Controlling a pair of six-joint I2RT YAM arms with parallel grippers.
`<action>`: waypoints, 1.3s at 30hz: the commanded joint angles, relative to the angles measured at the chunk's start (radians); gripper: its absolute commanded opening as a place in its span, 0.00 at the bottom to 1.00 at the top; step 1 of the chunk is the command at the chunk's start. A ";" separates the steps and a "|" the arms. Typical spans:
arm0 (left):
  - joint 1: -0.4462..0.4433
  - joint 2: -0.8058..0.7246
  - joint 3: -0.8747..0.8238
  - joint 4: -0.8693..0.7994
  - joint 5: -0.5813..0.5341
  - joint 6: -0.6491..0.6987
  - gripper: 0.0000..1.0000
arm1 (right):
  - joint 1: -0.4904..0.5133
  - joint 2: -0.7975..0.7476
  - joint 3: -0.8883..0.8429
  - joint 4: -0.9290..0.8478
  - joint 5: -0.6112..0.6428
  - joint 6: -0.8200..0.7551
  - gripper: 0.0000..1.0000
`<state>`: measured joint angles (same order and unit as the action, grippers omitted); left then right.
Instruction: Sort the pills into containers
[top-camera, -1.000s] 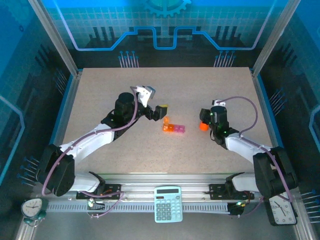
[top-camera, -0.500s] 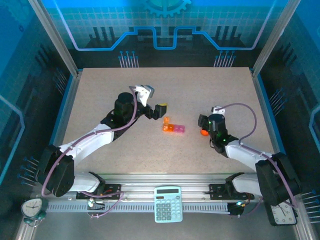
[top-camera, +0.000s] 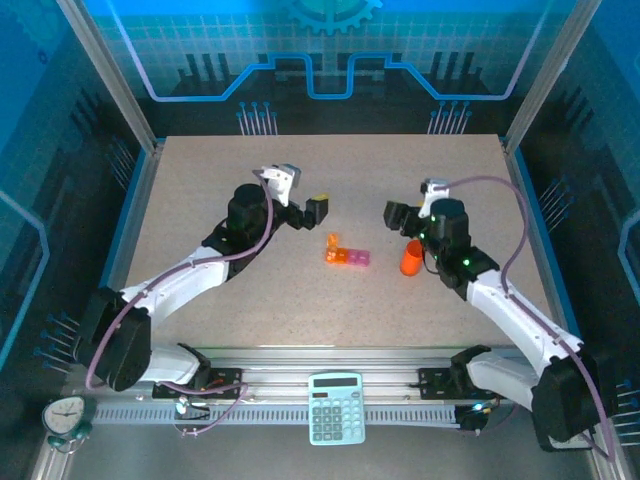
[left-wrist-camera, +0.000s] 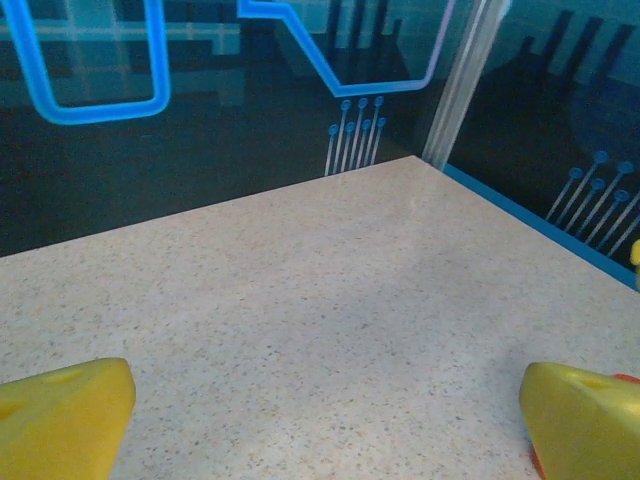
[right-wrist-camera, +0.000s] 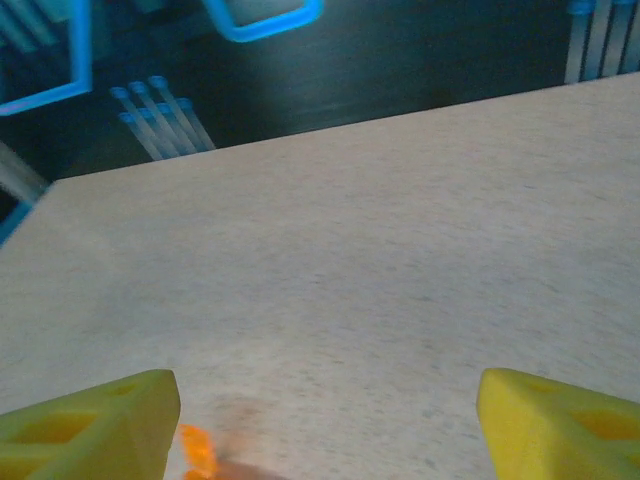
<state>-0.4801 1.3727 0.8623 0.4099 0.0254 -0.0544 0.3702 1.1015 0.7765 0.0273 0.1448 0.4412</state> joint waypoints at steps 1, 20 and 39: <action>0.027 0.041 0.036 0.026 -0.027 -0.040 0.99 | 0.012 0.110 0.139 -0.204 -0.241 -0.040 0.79; 0.099 0.243 0.229 -0.144 0.127 -0.053 0.86 | 0.106 0.574 0.503 -0.658 -0.277 -0.210 0.77; 0.099 0.432 0.477 -0.517 0.210 -0.048 0.00 | 0.125 0.748 0.545 -0.697 -0.160 -0.254 0.76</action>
<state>-0.3878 1.7817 1.2961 -0.0292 0.1917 -0.0994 0.4854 1.8313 1.2980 -0.6514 -0.0292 0.2039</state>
